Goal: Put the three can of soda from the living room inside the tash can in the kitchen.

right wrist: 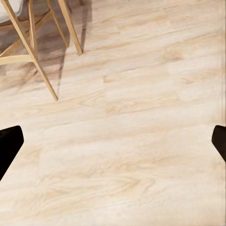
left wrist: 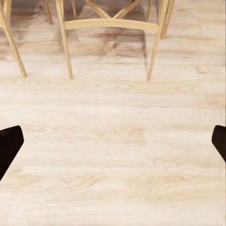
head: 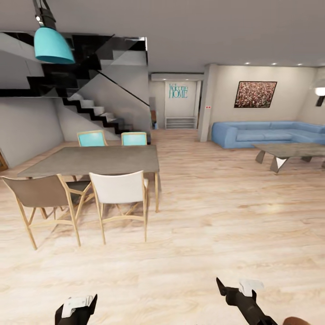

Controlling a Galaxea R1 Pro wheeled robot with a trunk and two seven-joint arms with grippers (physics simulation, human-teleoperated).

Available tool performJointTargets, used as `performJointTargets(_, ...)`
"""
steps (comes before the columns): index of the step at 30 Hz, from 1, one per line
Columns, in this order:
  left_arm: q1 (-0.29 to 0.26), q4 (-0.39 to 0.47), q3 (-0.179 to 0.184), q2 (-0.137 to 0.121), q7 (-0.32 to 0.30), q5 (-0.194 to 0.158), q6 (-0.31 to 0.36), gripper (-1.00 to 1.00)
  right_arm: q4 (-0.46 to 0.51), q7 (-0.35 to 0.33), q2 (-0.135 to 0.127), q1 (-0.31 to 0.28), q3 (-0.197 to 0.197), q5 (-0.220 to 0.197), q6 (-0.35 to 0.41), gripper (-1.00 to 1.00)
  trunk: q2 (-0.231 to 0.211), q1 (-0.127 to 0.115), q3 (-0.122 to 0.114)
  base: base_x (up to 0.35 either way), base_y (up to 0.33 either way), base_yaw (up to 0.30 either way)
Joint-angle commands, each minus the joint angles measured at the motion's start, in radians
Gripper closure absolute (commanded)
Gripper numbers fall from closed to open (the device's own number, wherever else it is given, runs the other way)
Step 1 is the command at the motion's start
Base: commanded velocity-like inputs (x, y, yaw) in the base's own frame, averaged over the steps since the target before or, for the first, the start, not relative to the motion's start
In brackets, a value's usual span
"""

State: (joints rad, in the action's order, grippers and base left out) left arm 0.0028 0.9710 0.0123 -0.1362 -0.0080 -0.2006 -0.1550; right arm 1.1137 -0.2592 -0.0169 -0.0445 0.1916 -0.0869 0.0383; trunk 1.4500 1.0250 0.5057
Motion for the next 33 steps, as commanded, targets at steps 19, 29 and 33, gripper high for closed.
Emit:
performJointTargets(19,0.000,0.000,0.000,-0.002,-0.001,0.002,-0.001,-1.00,0.000,0.000,0.000,0.000,-0.001,0.001,-0.002,-1.00,0.000,0.000,0.000,-0.163,-0.178,-0.250)
performJointTargets(29,0.000,0.000,0.000,-0.001,-0.001,0.001,-0.001,-1.00,0.000,0.000,0.000,0.000,-0.001,0.001,-0.002,-1.00,0.000,0.000,0.000,-0.126,-0.112,-0.251)
performJointTargets(33,0.000,0.000,0.000,0.002,0.000,0.002,0.001,-1.00,0.000,0.000,0.001,0.000,-0.001,0.001,-0.004,-1.00,0.000,0.000,0.000,-0.012,-0.193,-0.251)
